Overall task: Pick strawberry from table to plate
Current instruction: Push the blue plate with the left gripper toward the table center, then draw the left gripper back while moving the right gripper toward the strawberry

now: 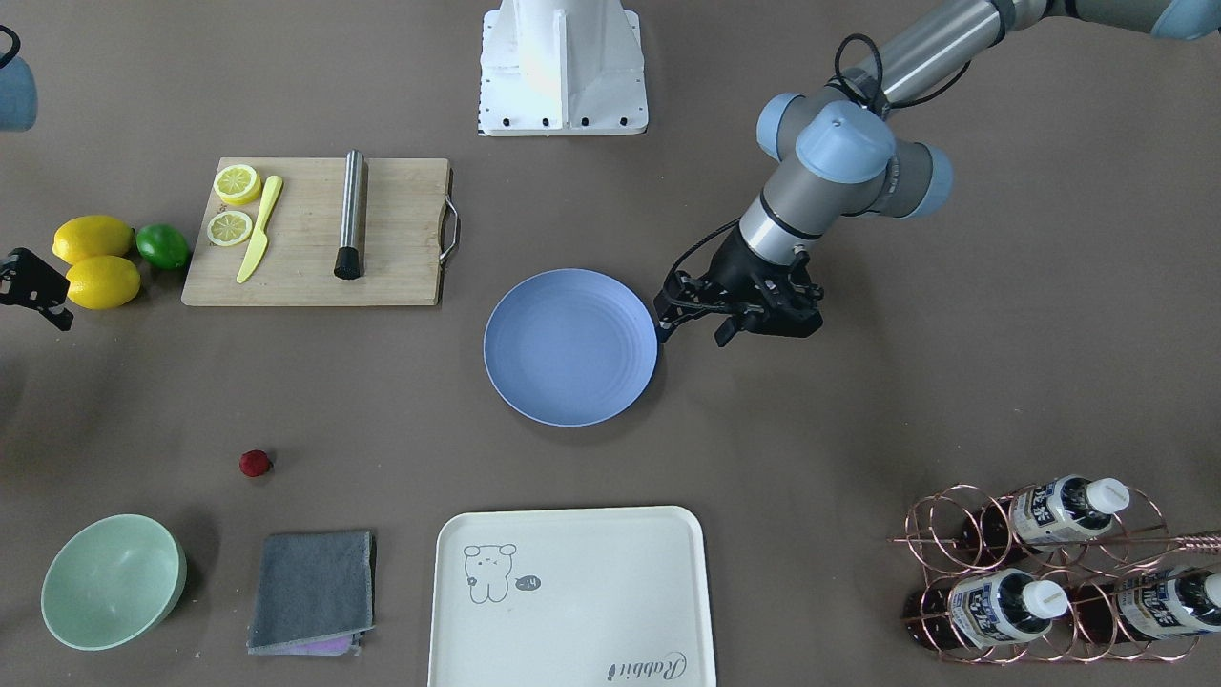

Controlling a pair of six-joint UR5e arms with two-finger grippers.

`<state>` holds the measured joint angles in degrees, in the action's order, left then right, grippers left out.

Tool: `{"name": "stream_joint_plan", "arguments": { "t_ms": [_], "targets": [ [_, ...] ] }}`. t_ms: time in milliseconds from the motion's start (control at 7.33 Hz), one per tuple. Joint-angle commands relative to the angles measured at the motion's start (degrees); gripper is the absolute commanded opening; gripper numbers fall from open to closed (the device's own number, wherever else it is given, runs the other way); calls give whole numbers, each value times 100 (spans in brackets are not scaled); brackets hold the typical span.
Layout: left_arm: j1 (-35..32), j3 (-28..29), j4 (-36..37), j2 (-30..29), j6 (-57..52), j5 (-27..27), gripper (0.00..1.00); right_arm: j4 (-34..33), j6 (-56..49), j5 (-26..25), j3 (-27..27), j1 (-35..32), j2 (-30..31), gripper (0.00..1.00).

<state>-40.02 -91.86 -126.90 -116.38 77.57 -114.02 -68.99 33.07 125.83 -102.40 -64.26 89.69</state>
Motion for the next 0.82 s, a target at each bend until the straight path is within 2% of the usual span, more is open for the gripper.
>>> {"name": "stream_joint_plan", "arguments": {
  "t_ms": [0,273,682],
  "targets": [
    [-522,-866,639,771,-1003,-392,98,-227,225,-13,202,368,-633,100],
    [-979,-1062,622,1230,-1524,-718,98,-736,411,-251,666,730,-1668,100],
    [-999,-1229,614,1355,-1605,-639,98,-774,823,-567,1808,1064,-2620,98]
  ]
}}
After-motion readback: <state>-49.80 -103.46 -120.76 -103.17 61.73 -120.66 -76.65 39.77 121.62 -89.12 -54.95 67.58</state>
